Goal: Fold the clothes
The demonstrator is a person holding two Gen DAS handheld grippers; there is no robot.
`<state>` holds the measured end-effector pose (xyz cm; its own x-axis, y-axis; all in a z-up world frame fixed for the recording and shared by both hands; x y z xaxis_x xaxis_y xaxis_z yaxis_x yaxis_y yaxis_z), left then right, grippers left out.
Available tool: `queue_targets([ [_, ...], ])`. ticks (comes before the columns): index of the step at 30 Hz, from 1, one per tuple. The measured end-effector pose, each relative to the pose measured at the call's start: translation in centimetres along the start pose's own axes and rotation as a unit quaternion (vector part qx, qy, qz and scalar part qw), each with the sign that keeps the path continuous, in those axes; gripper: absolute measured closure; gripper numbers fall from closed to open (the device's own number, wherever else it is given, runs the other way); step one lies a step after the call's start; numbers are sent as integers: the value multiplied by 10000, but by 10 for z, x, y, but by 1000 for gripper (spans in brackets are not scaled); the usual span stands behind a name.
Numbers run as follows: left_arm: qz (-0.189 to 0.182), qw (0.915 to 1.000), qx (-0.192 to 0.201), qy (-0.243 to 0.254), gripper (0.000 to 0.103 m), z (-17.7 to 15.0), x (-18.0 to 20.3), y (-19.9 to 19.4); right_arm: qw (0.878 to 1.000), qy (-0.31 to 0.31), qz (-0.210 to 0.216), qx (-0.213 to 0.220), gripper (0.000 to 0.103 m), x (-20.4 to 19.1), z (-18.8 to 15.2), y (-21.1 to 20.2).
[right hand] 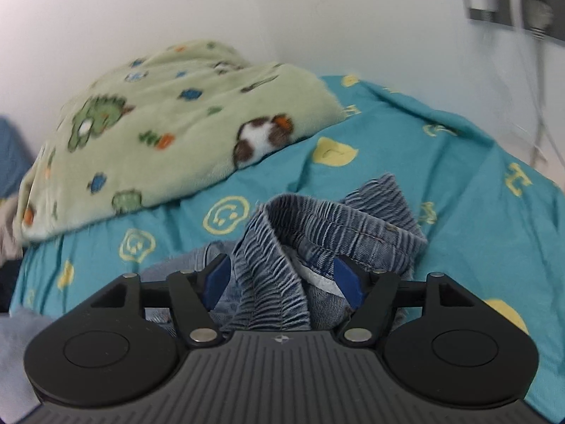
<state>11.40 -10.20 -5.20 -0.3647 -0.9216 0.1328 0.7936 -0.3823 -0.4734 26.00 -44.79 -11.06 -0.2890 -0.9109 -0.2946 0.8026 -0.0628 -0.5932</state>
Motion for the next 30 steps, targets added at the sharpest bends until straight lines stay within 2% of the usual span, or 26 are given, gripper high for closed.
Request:
queue_targets([
  [1,-55,10000,-17,-36,42,0,-2,2,9999,-32,152,-10,43,0,-1,1],
  [2,-83,10000,-11,-40,42,1,-3,3,9995,-53,307,-29,55,0,-1,2],
  [4,-87,10000,32,-22,42,1,-6,3,9978,76,631,-214,56,1,-1,3],
  [6,-70,10000,51,-46,43,1,-9,1,9982,69,508,-307,75,0,-2,1],
  [7,-74,9999,69,-89,43,2,-11,-1,9985,63,485,-263,82,0,-3,-3],
  [8,-78,9998,91,-133,44,3,-13,-4,9986,54,471,-214,93,-1,-3,-9],
  [9,-77,9997,138,-172,44,4,-15,-8,9986,33,520,-128,96,-3,-1,-20],
  [15,-22,9985,357,-418,44,13,-30,-30,9949,-138,914,396,98,-19,8,-104],
  [19,-65,9969,463,-635,44,19,-39,-46,9932,-153,1070,427,99,-23,-9,-159],
  [23,-134,9949,569,-817,44,23,-44,-61,9954,-83,944,-170,99,-15,-43,-180],
  [25,-168,9938,622,-903,44,24,-46,-69,9944,-75,772,-717,99,-13,-59,-177],
  [28,-211,9935,665,-899,44,24,-46,-75,9865,-106,634,-1506,98,-14,-77,-160],
  [30,-253,9937,664,-872,44,24,-44,-76,9831,-153,424,-1774,97,-15,-87,-152],
])
Point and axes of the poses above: each gripper's, at about its wrist camera, not at the fingertips, and y roughly the way its jaws point, x to its right, z to its top, the point moved 2 cm from there along y, roughly the way its jaws point, and after that the axes turned 2 degrees about -z, right-handed, at the moved point
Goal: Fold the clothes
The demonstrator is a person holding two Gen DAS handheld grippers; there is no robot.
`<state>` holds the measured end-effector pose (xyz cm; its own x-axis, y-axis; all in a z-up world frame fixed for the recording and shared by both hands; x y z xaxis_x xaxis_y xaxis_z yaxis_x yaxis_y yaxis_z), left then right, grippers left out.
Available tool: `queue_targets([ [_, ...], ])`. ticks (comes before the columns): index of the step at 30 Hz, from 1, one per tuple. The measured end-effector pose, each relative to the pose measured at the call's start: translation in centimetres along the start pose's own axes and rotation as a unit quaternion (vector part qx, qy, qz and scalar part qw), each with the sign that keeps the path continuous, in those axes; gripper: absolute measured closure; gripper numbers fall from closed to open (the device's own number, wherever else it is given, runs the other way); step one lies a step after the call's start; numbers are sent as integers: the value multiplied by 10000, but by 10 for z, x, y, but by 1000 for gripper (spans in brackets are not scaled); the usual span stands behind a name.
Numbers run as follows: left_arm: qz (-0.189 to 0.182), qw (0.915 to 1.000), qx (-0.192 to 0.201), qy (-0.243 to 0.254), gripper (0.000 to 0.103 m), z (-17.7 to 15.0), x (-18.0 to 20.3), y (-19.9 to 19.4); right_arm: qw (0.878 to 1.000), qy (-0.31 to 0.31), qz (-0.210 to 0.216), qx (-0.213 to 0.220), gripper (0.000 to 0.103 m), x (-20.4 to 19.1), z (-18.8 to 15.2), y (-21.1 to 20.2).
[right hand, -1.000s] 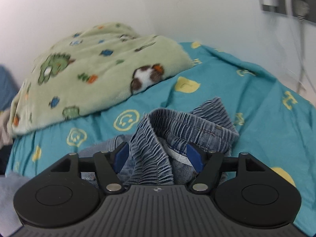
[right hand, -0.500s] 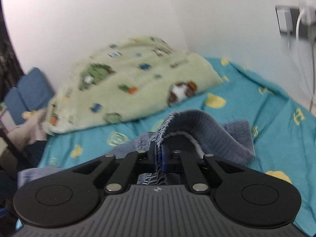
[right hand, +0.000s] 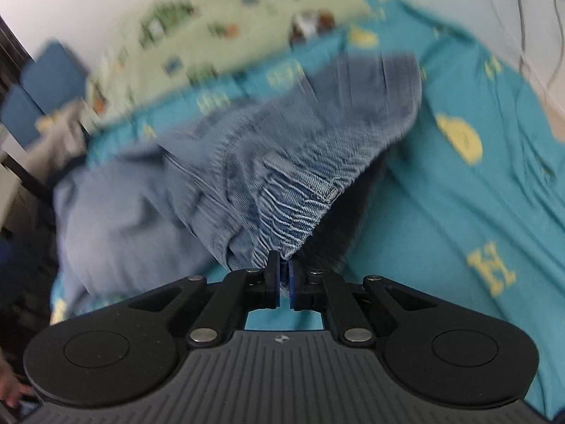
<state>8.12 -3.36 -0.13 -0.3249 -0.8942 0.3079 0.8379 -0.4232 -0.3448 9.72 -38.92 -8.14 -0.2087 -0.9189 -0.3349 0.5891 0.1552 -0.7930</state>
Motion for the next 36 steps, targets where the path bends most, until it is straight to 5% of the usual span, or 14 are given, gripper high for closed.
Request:
queue_targets([
  [5,-95,9999,-128,1,43,-5,0,3,9982,582,-104,135,86,8,-3,2],
  [6,-115,9998,-160,-8,43,-7,0,5,9967,771,-5,252,78,12,-2,-1],
  [8,-160,9996,-233,-55,43,-9,0,8,9927,1107,82,470,36,19,-2,-4],
  [9,-183,9994,-269,-79,43,-9,0,10,9909,1229,117,537,34,20,0,-2],
  [13,-227,9991,-337,-113,42,-12,1,13,9828,1636,415,753,37,25,7,7],
  [15,-234,9991,-337,-124,42,-12,1,13,9835,1545,469,813,49,21,13,13],
  [17,-251,9990,-341,-158,42,-12,0,14,9869,1317,398,838,79,15,19,17],
  [21,-256,9990,-344,-155,42,-11,-2,16,9973,420,284,527,93,6,26,7],
  [28,-354,9986,-380,-105,42,-14,2,16,9900,-1141,232,-797,94,8,5,2],
  [36,-351,9983,-453,-56,42,-18,6,18,9719,-1798,-77,-1516,95,18,-9,28],
])
Point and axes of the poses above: each gripper's, at about its wrist camera, not at the fingertips, and y roughly the way its jaws point, x to its right, z to its top, the point moved 2 cm from there along y, roughly the way its jaws point, and after that the axes turned 2 degrees about -z, right-handed, at the moved point
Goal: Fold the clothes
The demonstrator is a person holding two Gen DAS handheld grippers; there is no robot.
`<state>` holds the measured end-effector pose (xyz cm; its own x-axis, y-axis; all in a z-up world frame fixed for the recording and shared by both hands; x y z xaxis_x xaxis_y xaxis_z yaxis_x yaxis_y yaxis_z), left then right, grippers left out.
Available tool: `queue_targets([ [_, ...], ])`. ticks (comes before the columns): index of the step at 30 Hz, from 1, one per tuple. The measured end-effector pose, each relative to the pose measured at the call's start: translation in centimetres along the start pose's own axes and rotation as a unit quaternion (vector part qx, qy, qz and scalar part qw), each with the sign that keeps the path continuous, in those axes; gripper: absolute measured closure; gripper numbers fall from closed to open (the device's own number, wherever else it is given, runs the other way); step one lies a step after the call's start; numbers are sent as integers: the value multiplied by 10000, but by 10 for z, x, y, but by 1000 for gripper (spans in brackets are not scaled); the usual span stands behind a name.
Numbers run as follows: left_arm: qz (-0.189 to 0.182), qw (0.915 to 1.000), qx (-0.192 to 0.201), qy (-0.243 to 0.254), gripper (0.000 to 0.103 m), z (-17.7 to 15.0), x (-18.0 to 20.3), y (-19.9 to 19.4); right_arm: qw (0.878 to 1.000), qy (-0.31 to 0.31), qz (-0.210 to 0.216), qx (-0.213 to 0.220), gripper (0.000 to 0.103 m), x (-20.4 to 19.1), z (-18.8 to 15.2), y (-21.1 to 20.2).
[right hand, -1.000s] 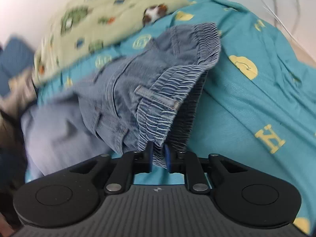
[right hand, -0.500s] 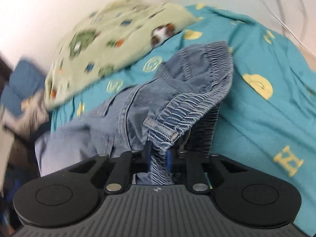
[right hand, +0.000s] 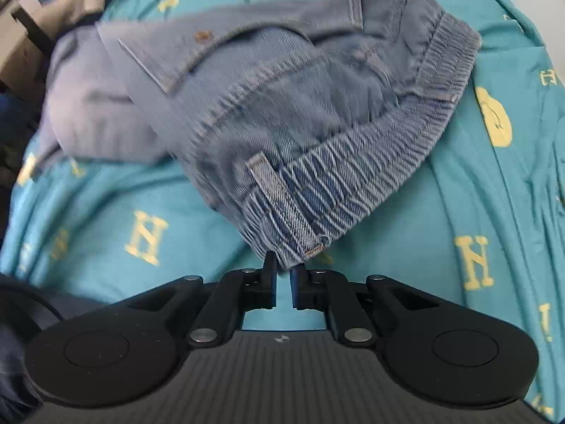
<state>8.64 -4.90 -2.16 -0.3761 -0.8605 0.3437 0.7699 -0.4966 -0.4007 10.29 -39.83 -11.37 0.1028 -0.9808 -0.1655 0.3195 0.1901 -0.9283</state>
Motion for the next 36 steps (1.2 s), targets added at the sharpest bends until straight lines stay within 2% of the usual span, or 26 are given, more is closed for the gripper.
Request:
queue_targets([
  [3,-4,10000,-4,8,42,0,1,2,9988,304,311,229,87,20,0,-15],
  [4,-6,10000,-11,22,42,-1,1,2,9979,406,414,305,80,27,-1,-20],
  [5,-6,10000,-19,37,42,-1,1,3,9966,507,518,381,62,34,-1,-26],
  [6,6,10000,-44,61,42,-3,2,4,9951,610,625,467,57,40,-1,-31],
  [7,6,9999,-86,97,42,-3,4,6,9924,733,759,639,45,47,1,-37],
  [8,-18,9998,-118,157,42,-4,7,7,9891,856,889,809,41,55,3,-43],
  [11,-63,9989,-72,468,41,-8,19,6,9795,1241,958,1264,40,81,23,-47],
  [14,-145,9981,-146,577,41,-12,26,9,9687,1701,593,1708,39,110,52,-37],
  [17,-133,9970,-195,740,41,-17,32,15,9526,2204,273,2079,36,139,79,-15],
  [22,46,9964,-457,713,41,-27,22,36,9320,2803,398,2262,34,174,117,24],
  [25,245,9963,-606,565,41,-29,13,50,9162,3215,609,2314,35,184,126,42],
  [27,351,9962,-649,466,41,-32,7,56,8989,3476,1103,2428,36,188,128,47],
  [28,421,9960,-668,425,41,-33,5,58,8926,3532,1188,2540,37,187,129,46],
  [30,512,9952,-736,380,41,-35,1,61,8800,3639,1334,2747,51,186,132,43],
  [31,531,9951,-760,350,41,-35,0,61,8809,3682,1191,2726,80,185,135,41],
  [32,550,9949,-781,326,41,-35,-2,62,8817,3717,1051,2711,93,184,139,39],
  [36,605,9951,-696,352,41,-35,-1,57,8844,3533,630,2983,95,172,158,8],
])
Point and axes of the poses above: each gripper's, at about its wrist camera, not at the fingertips, and y roughly the way its jaws point, x to its right, z to its top, the point moved 2 cm from there along y, roughly the way its jaws point, and after that the axes turned 2 degrees about -z, right-handed, at the moved point
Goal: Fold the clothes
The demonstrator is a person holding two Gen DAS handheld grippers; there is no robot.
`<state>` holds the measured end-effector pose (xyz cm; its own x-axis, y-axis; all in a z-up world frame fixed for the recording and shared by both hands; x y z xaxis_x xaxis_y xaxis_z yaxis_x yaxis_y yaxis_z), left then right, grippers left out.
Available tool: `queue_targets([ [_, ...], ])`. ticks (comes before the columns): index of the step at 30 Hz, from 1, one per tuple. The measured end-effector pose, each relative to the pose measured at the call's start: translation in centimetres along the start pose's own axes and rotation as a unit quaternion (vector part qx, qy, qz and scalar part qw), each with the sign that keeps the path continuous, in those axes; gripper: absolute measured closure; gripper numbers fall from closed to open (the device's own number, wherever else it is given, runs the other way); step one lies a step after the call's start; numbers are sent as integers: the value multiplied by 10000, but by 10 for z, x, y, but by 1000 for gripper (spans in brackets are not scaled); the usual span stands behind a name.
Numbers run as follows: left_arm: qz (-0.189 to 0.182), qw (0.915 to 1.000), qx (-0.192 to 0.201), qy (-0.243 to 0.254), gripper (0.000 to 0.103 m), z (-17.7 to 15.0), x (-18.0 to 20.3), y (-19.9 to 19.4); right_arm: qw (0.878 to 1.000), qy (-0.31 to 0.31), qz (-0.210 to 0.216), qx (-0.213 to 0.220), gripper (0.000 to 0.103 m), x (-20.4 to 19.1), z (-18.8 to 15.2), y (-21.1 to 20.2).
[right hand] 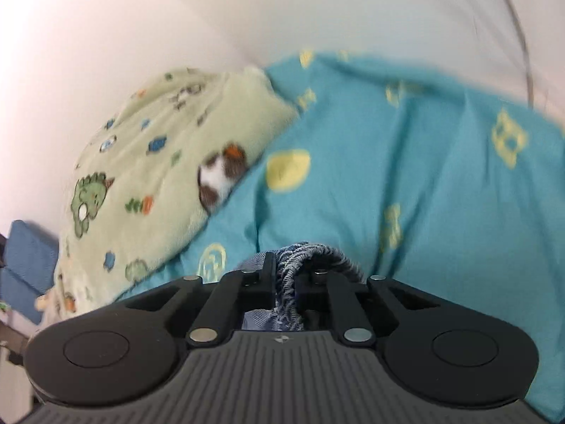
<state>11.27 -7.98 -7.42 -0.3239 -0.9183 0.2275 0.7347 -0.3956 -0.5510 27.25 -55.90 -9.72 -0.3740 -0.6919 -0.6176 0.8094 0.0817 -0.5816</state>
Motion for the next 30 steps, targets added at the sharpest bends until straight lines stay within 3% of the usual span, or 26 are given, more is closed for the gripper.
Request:
queue_targets([
  [5,19,9999,131,32,42,1,1,-6,9966,-759,-97,290,96,-53,35,-11],
  [11,170,9993,342,22,42,2,-2,-8,9829,-1356,-446,1167,96,-95,84,5],
  [16,210,9997,130,-73,42,3,-9,6,9829,-1444,-741,866,95,-78,81,56],
  [18,222,9997,13,-112,42,2,-11,12,9834,-1418,-828,778,91,-67,72,69],
  [21,216,9997,-29,-131,42,2,-12,15,9852,-1273,-931,670,77,-52,62,78],
  [23,185,9997,11,-137,42,3,-12,12,9851,-1243,-954,711,47,-50,57,66],
  [24,179,9998,23,-118,42,3,-11,11,9847,-1241,-976,732,42,-50,55,59],
  [27,143,9999,59,-69,42,3,-8,7,9851,-1183,-980,774,41,-53,47,32],
  [30,84,9999,104,-99,42,4,-6,1,9899,-915,-724,802,41,-59,33,-9],
])
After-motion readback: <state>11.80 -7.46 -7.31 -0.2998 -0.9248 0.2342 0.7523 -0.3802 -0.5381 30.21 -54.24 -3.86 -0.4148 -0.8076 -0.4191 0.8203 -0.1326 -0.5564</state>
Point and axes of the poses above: each gripper's, at about its wrist camera, not at the fingertips, and y roughly the way its jaws point, x to its right, z to its top, the point moved 2 cm from there along y, roughly the way its jaws point, and after that the axes turned 2 degrees about -z, right-handed, at the moved point
